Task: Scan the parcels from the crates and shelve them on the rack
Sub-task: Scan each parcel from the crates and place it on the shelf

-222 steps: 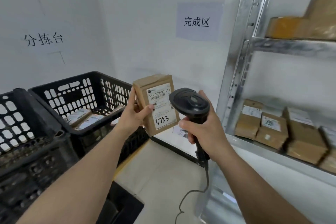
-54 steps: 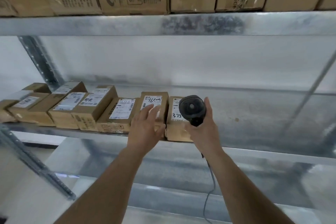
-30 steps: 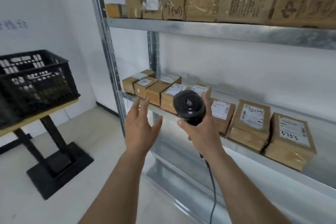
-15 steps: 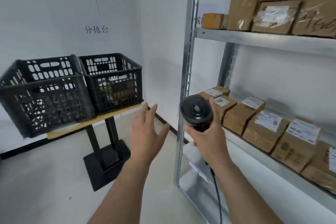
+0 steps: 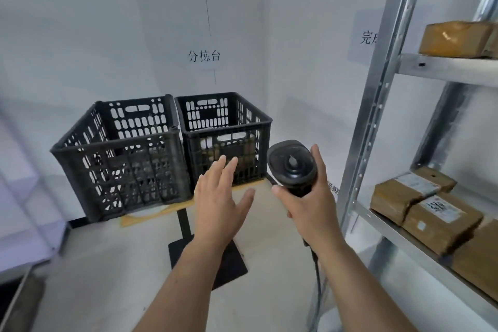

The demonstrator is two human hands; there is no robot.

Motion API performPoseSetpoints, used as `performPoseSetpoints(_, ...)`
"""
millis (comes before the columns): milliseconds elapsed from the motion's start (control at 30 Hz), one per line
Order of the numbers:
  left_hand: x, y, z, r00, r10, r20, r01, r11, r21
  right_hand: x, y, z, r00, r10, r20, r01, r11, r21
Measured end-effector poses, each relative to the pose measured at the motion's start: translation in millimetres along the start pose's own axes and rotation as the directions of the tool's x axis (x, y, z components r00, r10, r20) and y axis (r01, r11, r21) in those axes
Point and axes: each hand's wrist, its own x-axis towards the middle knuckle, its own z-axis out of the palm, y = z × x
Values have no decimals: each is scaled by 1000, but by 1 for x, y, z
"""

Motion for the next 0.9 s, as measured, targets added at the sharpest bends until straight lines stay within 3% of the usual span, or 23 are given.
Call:
performPoseSetpoints(400, 197, -29, 44, 997, 35, -73, -30, 997, 71, 206, 0, 34, 991, -124, 44, 121, 990, 69)
performPoseSetpoints(900, 380, -103, 79, 998, 62, -24, -53, 964, 259, 390, -1, 112, 972, -182, 152, 174, 983, 63)
